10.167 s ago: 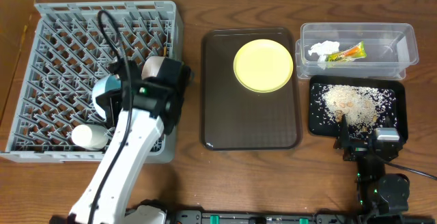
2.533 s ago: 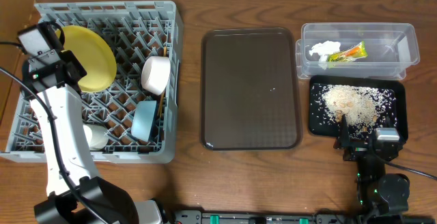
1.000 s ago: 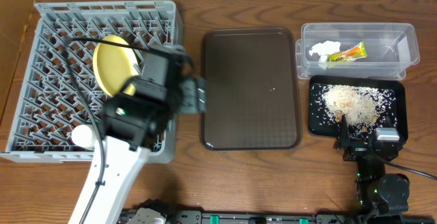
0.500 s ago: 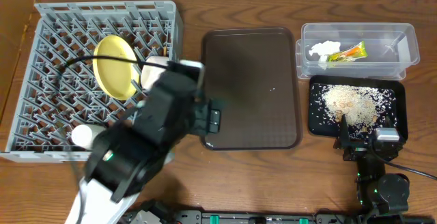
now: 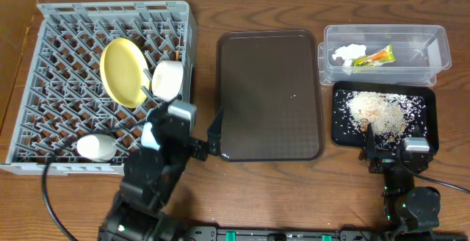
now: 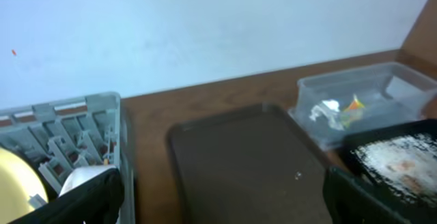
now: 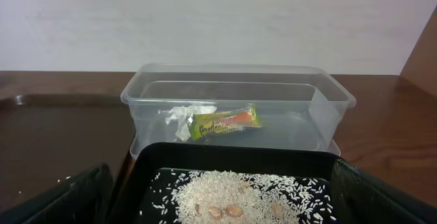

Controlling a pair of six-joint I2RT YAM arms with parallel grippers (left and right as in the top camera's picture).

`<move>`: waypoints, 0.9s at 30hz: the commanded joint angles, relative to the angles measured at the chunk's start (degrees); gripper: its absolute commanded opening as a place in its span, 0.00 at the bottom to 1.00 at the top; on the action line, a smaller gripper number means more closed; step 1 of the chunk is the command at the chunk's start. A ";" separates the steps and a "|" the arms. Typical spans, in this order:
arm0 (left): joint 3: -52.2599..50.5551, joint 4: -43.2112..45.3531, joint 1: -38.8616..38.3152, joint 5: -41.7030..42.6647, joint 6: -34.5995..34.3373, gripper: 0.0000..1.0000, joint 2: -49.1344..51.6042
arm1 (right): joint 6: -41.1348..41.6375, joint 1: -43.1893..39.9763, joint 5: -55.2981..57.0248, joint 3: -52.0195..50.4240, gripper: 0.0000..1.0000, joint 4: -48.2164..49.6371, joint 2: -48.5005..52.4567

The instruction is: Sort waste into correct bins and load items into the dishwasher

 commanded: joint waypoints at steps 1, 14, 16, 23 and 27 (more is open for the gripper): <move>-9.16 4.46 1.66 1.44 1.38 0.93 -7.17 | 0.57 -1.36 -0.04 -0.09 0.99 -0.17 -0.11; -29.75 6.01 8.33 0.31 1.42 0.94 -28.68 | 0.57 -1.36 -0.04 -0.09 0.99 -0.17 -0.09; -32.30 8.44 8.33 0.35 1.42 0.94 -28.65 | 0.57 -1.36 -0.04 -0.09 0.99 -0.17 -0.09; -34.14 9.57 8.33 -0.72 1.40 0.94 -28.59 | 0.57 -1.36 -0.04 -0.09 0.99 -0.17 -0.09; -34.14 7.72 8.33 -0.74 1.40 0.94 -28.30 | 0.57 -1.36 -0.04 -0.09 0.99 -0.17 -0.09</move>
